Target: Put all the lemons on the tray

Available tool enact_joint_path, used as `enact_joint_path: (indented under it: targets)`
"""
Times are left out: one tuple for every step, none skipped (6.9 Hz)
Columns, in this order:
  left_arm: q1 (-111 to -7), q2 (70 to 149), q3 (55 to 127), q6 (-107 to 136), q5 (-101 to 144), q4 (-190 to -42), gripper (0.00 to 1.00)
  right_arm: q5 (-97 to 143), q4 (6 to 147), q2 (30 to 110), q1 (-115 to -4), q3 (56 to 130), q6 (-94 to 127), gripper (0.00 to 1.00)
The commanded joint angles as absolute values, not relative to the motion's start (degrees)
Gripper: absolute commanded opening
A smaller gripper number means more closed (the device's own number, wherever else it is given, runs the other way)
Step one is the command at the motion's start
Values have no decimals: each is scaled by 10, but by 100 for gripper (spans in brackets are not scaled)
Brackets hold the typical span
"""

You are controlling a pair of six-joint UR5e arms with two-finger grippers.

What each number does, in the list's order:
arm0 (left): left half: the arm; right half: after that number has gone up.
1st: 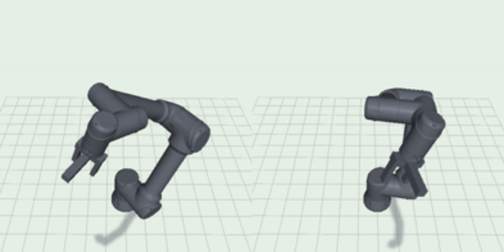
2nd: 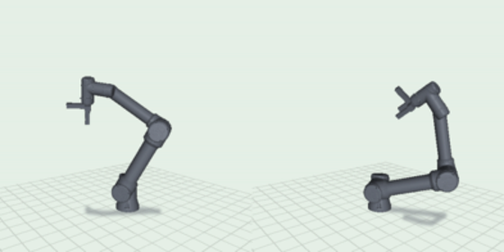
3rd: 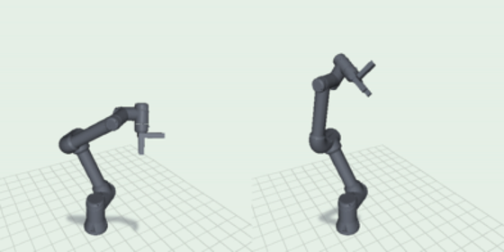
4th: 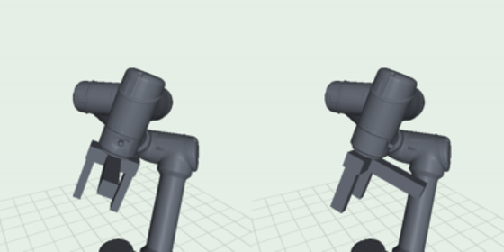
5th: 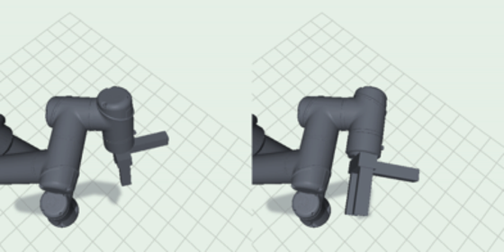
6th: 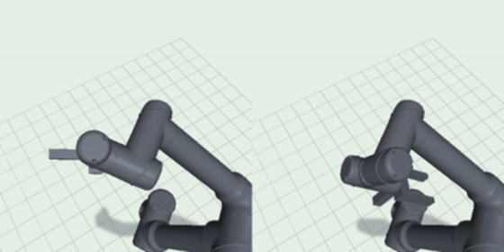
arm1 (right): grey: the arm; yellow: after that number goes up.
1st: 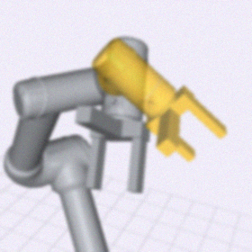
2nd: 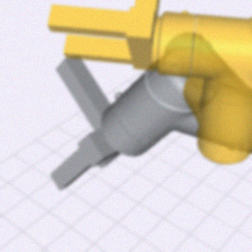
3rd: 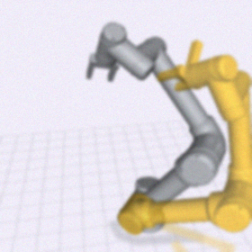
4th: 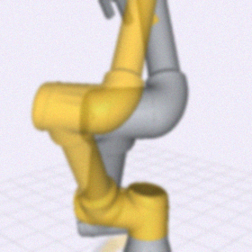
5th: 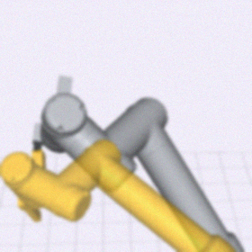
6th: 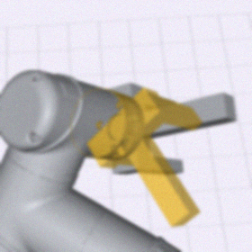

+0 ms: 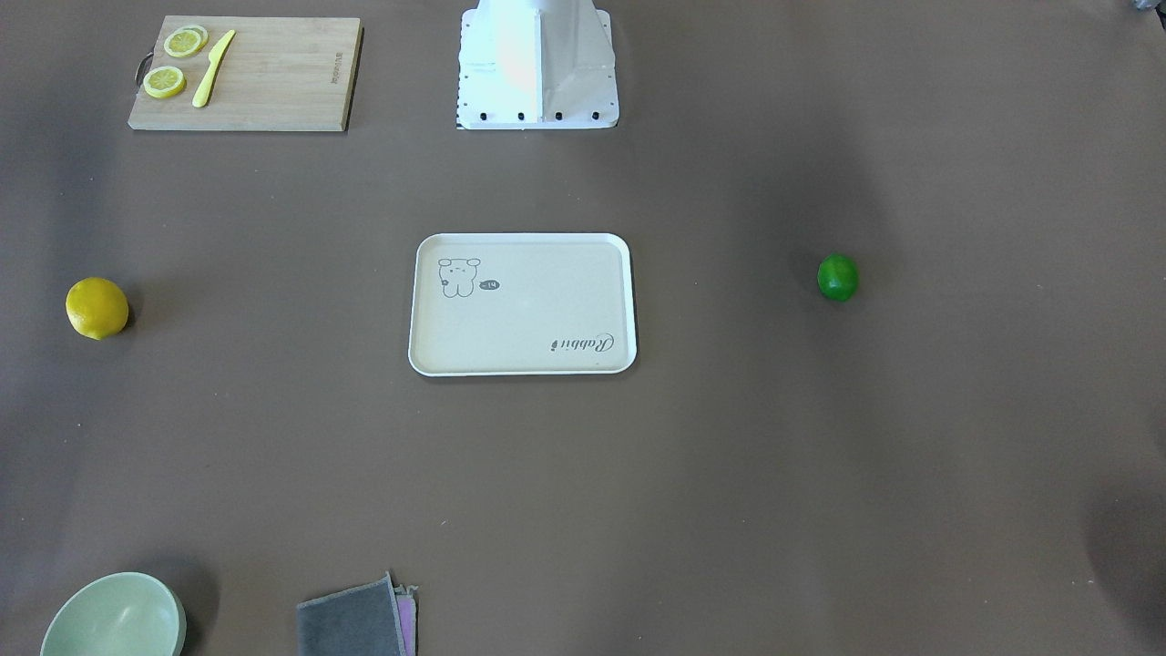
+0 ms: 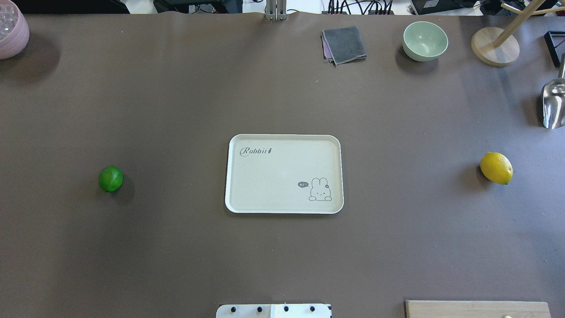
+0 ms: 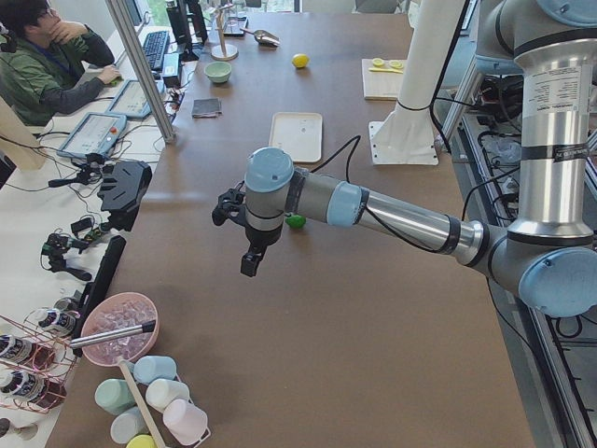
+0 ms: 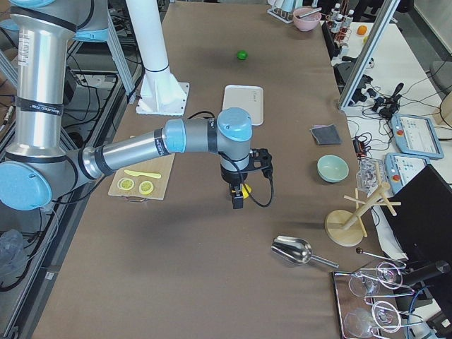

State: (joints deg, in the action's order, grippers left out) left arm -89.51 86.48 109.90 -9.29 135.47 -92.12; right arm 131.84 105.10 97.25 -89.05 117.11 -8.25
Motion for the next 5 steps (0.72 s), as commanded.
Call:
enact_joint_path:
  targets:
    - [-895,869,1051,-92,1357,-1048,98,1318,1026,943,-892,1167,-82,100]
    - [-895,869,1056,-95,1357,-1050,98,1318,981,951,-895,1165,-79,100]
    - [-895,871,1050,-98,1357,-1066,98,1322,954,964,-898,1166,-79,100]
    - [-894,879,1043,-98,1357,-1067,98,1327,952,969,-897,1155,-80,100]
    - [-894,879,1047,-96,1357,-1067,98,1325,946,963,-897,1159,-81,100]
